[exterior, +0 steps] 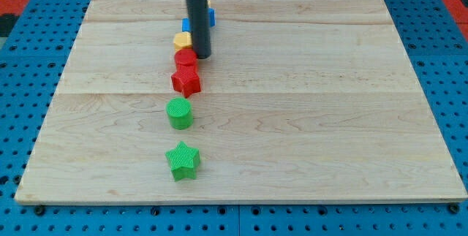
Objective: Point at bottom center
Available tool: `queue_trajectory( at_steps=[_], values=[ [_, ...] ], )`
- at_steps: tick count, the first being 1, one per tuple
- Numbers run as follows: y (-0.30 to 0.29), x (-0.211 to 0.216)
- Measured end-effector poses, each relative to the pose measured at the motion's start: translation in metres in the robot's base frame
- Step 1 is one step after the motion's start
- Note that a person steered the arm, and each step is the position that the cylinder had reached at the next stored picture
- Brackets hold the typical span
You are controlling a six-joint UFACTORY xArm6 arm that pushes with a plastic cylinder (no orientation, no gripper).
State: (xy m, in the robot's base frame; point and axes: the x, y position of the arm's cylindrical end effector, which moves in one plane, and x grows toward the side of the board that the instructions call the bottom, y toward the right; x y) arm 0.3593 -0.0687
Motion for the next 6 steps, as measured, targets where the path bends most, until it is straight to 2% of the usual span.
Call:
queue_trajectory(
  at_steps=[1, 2, 3, 4, 5, 6],
  values=[
    [-0.008, 0.000],
    [0.044, 0.000],
    [0.021, 0.000],
    [0.071, 0.015],
    [0.142, 0.105],
    [0.146, 0.239]
  ],
)
